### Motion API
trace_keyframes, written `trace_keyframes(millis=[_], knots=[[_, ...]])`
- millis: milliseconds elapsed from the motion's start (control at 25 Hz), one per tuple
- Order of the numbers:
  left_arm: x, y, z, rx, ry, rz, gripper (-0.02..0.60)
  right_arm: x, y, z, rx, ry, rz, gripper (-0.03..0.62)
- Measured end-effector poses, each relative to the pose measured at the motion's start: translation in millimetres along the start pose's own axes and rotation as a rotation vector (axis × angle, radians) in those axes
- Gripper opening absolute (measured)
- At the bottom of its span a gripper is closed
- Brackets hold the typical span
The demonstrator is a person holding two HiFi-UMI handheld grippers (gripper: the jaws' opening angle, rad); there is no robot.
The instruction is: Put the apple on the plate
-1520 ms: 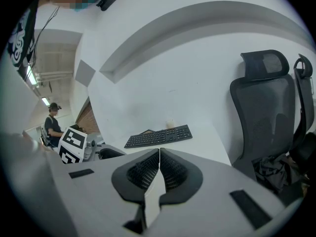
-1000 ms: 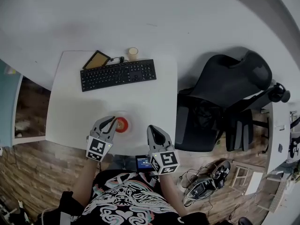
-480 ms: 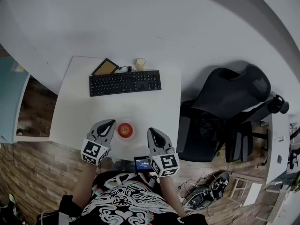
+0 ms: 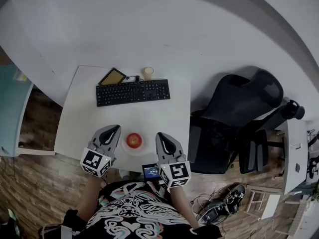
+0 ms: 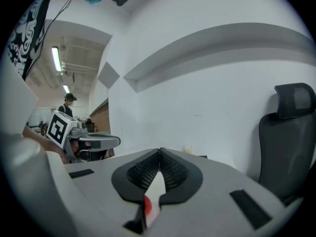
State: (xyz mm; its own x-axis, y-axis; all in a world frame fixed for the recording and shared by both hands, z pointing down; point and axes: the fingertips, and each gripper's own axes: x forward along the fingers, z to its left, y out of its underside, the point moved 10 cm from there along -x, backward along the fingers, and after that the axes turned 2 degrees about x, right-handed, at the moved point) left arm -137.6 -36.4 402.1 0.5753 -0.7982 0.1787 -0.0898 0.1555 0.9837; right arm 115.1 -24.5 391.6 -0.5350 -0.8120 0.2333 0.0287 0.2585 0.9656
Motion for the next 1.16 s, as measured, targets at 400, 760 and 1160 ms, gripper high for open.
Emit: trace_keyframes(millis=[400,760,1160], knots=[[-4.0,4.0,-8.6,-0.001,0.021,-0.024,0.015,-5.3,-4.1,1.7,-0.006,-0.001,-0.022,0.028],[-8.5,4.2,-7.3,0.003,0.015,-0.015,0.015,-3.3,-2.4,2.9,0.006,-0.012,-0.031,0.028],[-7.0,7.9,-12.8,0.002,0.019,-0.004,0.015,-10.5,1.2,-0.1,0.018,0.005,-0.031,0.028]])
